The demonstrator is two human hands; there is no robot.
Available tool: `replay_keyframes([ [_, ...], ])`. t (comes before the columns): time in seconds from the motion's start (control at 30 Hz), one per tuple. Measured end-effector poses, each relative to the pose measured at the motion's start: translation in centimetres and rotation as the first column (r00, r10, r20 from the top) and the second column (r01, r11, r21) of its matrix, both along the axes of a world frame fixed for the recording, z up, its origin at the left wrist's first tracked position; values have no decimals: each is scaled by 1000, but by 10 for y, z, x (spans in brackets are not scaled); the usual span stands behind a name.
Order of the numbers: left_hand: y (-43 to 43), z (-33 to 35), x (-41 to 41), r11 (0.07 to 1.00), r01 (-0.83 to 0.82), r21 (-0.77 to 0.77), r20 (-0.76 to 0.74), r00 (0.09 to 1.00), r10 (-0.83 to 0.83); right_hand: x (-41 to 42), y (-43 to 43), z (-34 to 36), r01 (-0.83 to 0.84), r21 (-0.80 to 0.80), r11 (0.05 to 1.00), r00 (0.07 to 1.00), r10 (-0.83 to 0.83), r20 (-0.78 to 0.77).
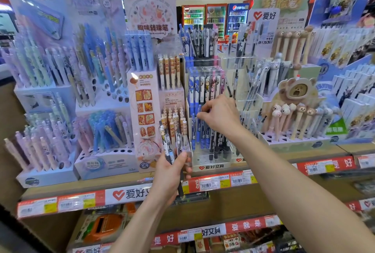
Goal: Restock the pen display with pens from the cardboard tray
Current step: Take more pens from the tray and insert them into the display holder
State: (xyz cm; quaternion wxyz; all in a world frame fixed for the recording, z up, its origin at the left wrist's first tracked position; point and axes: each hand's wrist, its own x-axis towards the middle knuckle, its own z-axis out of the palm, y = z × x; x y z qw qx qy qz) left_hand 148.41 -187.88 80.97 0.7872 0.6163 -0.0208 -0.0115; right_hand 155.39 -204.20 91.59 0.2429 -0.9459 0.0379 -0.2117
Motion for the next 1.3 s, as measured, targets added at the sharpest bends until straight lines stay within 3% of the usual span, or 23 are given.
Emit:
replay_keyframes([
  [0.17,0,0,1,1000,-11,-12,-8,1000,11,4,2,-2,17,-53,998,999,-19,-35],
  [0.53,-1,-1,0,1000,6,-12,-38,999,-6,8,-2,-4,-108,6,994,994,107,14],
  [0.7,-3,1,0,999,28,-39,-53,998,-30,-17,-1,4,-158,106,982,971,135,200],
  [0.9,-9,12,-6,973,165,-164,-30,985,-172,-62,7,8,-381,136,915,907,398,-136],
  [1.1,-14,20,-7,952,227,-206,-31,971,-238,-58,-9,16,-452,260,853,857,496,-138],
  [1.3,-14,20,-7,970,143,-198,-43,987,-155,-52,-19,21,-419,370,829,873,481,-88],
])
